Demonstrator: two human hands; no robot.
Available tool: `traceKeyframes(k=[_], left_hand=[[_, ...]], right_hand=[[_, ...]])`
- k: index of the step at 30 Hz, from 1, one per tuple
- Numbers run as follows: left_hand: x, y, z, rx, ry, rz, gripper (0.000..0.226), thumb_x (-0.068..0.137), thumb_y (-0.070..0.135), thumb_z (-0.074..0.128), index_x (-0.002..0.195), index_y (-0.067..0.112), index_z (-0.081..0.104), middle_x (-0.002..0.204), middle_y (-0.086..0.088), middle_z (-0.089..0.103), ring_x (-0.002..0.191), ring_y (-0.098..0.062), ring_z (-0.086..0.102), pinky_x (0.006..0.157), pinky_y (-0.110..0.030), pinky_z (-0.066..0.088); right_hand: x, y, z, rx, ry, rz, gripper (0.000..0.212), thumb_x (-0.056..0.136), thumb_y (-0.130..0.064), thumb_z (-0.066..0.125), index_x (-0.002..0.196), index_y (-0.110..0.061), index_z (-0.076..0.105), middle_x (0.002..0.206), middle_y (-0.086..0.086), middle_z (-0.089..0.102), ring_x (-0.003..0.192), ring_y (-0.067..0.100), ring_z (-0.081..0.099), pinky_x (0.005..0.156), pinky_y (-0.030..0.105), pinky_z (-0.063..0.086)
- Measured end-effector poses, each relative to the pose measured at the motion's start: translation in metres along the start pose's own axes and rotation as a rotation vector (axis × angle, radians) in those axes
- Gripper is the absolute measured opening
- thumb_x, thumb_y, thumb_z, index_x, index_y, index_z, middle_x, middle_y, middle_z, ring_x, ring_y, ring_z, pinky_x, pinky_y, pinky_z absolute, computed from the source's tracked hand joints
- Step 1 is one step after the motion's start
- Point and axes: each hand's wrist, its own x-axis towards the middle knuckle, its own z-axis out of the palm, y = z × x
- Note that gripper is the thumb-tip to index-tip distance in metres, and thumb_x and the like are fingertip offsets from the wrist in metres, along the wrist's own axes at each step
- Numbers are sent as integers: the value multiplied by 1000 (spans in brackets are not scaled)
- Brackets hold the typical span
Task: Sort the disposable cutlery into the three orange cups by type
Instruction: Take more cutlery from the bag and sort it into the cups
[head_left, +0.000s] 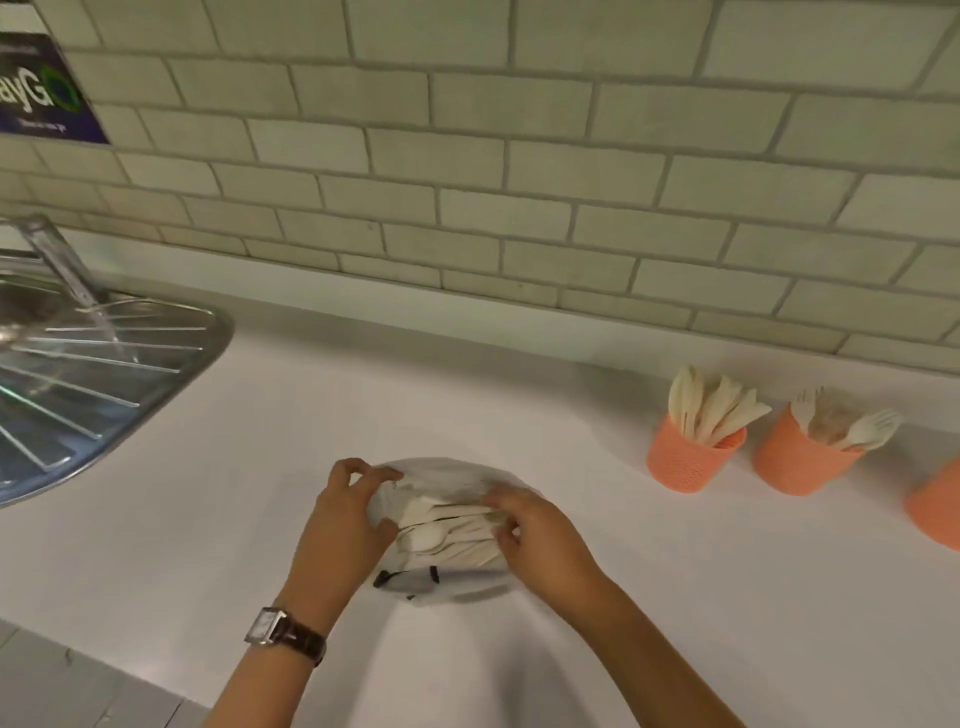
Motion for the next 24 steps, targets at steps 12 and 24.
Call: traceKeyframes(k=[12, 24], left_hand=[[67, -26, -29, 129, -263, 444, 84, 75, 1, 50, 144, 37, 19, 144, 10, 23, 91, -13, 53, 55, -9, 30], [79, -40, -17, -48, -366, 463, 84, 77, 1, 47, 146, 36, 15, 146, 14, 24, 97, -9, 49, 64, -5, 33]], right_hand=[[18, -44, 23, -291, 111, 266, 107, 78, -19, 70, 148, -31, -10, 144, -2, 42, 116, 22, 55, 86, 25, 44], [82, -24, 51, -463, -105, 330, 41, 85, -8, 55, 125, -7, 48, 127, 12, 54, 115, 26, 53, 95, 32, 43]])
